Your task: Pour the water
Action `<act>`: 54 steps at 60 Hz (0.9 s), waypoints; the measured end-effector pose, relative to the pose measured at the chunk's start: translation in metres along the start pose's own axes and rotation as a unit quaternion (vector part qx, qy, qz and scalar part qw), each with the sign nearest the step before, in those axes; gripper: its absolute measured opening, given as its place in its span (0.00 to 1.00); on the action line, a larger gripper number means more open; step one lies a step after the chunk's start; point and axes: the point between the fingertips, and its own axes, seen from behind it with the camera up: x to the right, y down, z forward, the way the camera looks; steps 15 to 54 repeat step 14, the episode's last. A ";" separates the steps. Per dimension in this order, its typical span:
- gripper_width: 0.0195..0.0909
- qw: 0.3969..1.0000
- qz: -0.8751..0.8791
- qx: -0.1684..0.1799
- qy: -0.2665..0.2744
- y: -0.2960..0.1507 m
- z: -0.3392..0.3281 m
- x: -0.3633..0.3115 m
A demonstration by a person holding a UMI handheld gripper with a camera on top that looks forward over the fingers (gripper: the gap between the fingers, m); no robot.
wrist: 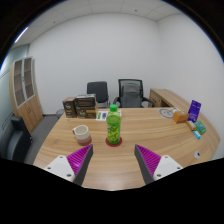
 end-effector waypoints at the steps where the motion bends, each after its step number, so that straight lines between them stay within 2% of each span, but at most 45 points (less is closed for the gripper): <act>1: 0.93 1.000 0.000 0.002 0.000 -0.002 -0.001 0.000; 14: 0.93 0.999 0.014 0.029 0.016 -0.024 -0.012 0.000; 54: 0.93 0.999 0.014 0.029 0.016 -0.024 -0.012 0.000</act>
